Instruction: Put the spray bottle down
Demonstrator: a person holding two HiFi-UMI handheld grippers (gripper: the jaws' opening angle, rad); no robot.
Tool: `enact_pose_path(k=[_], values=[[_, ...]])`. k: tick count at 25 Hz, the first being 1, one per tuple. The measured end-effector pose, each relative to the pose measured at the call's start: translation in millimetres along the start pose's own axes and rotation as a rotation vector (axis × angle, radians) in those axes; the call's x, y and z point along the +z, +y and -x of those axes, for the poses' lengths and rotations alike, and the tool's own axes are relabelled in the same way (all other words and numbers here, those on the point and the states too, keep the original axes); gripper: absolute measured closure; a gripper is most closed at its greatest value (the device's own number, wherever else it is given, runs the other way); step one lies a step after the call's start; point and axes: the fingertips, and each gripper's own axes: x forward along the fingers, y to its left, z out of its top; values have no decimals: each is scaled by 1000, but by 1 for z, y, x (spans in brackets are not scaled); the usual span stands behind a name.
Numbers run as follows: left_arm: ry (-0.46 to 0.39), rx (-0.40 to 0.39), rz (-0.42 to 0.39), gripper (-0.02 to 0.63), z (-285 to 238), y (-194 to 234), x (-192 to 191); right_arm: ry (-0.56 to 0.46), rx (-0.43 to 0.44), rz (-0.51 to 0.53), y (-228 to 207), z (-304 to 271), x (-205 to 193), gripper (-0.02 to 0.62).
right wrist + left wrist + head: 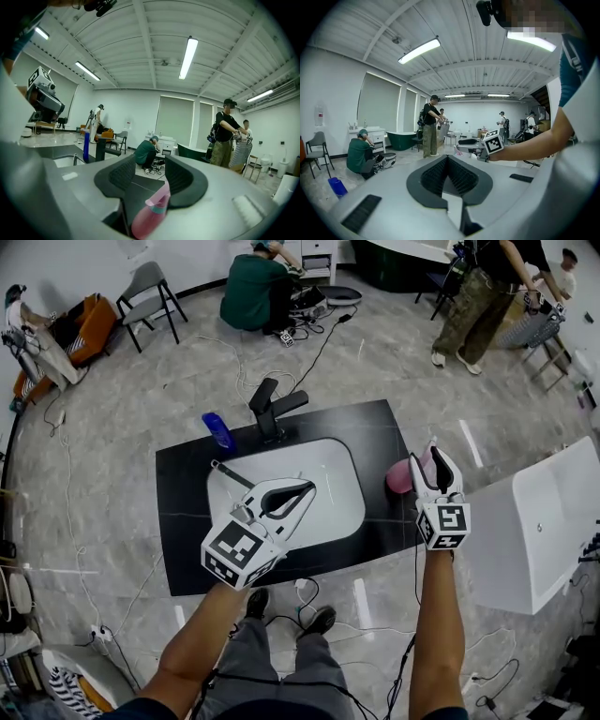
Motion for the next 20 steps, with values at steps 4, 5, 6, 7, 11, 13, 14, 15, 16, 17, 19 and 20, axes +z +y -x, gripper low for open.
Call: enact_pose_path(k=[4, 5, 6, 7, 11, 13, 14, 15, 16, 17, 19, 20], values=[[-8, 4, -6, 601, 7, -9, 10, -12, 4, 9, 1, 13, 19, 391], [-9, 7, -9, 601, 10, -13, 15, -15, 4, 11, 1, 19, 27, 391], [-10, 12, -11, 601, 15, -16, 20, -18, 5, 12, 1, 25, 37, 391], [-11, 17, -13, 601, 19, -18, 27, -22, 6, 14, 2, 31, 49, 393], [-29, 14, -34, 601, 37, -13, 59, -48, 5, 33, 11, 51, 100, 430], [-36, 14, -44, 601, 47, -9, 64, -57, 17, 44, 23, 58, 114, 472], [-39, 16, -49, 601, 53, -8, 65, -60, 24, 47, 31, 62, 121, 493], [-43, 18, -53, 601, 61, -7, 66, -64, 31, 47, 39, 67, 127, 516], [-46, 19, -58, 601, 68, -7, 67, -69, 37, 46, 48, 74, 134, 534], [-48, 18, -64, 601, 76, -8, 68, -74, 41, 44, 57, 80, 141, 546], [-48, 11, -79, 601, 90, -9, 71, -75, 50, 46, 74, 92, 156, 565], [-46, 7, -90, 601, 97, -10, 73, -74, 59, 48, 83, 98, 164, 566]])
